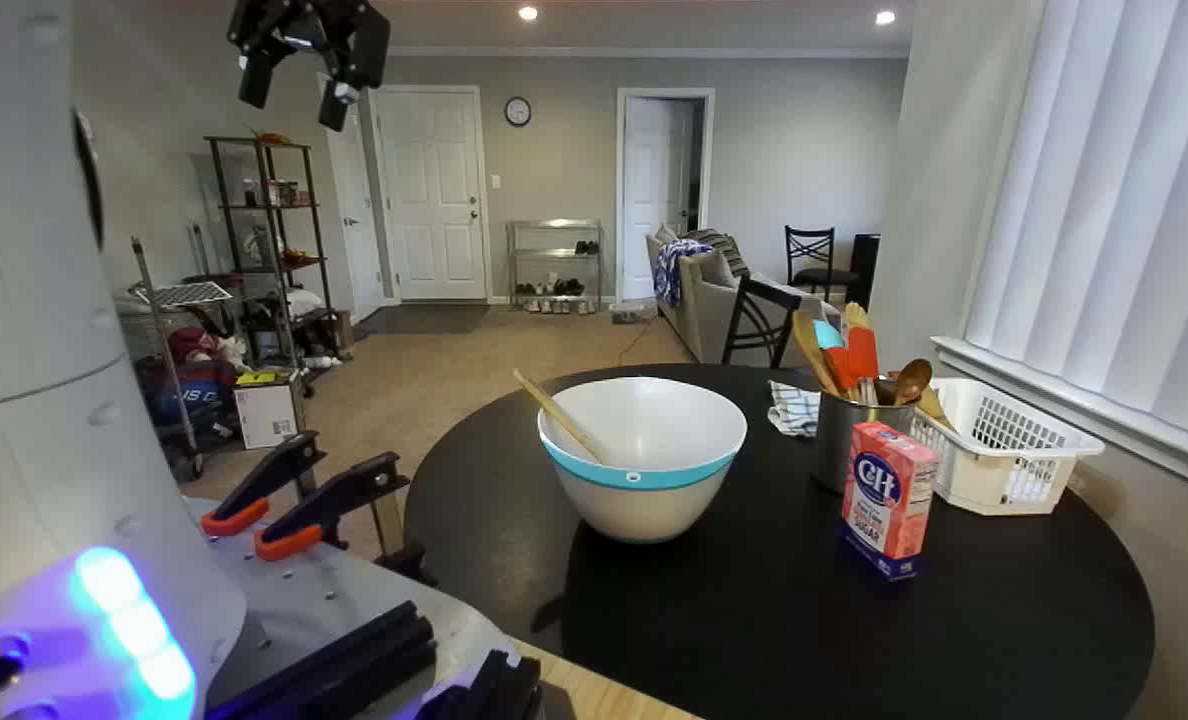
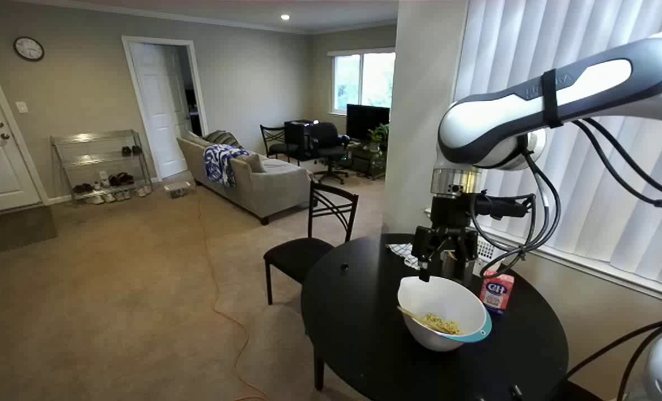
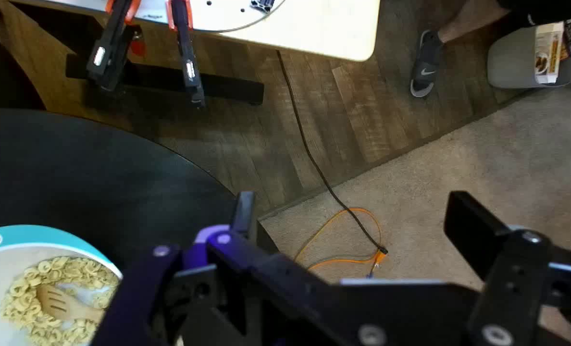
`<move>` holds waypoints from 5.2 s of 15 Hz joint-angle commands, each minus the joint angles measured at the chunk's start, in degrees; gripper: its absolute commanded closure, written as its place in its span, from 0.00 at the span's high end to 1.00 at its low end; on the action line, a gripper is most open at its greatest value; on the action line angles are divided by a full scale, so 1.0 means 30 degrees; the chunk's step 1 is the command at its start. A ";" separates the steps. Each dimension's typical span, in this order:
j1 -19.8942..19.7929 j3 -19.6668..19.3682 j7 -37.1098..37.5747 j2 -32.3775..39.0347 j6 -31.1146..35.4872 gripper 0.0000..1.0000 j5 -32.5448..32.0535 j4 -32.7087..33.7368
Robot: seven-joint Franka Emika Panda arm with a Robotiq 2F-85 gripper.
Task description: Pick up the wooden spoon from the white bowl and mix the substance in the white bowl
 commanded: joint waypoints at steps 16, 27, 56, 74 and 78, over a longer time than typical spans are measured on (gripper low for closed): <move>-0.1268 0.2228 0.1847 0.9564 0.6618 1.00 -1.0881 0.5449; 0.2939 -0.0786 1.2579 1.7920 0.4495 1.00 -2.4330 1.1427; 0.1351 -0.0775 1.2127 2.2729 0.6979 1.00 -2.0058 1.3155; 0.3446 -0.3231 1.3253 2.5400 0.6473 1.00 -2.1104 1.4752; 0.4102 -0.3915 1.4417 2.5361 0.5948 1.00 -2.2175 1.4726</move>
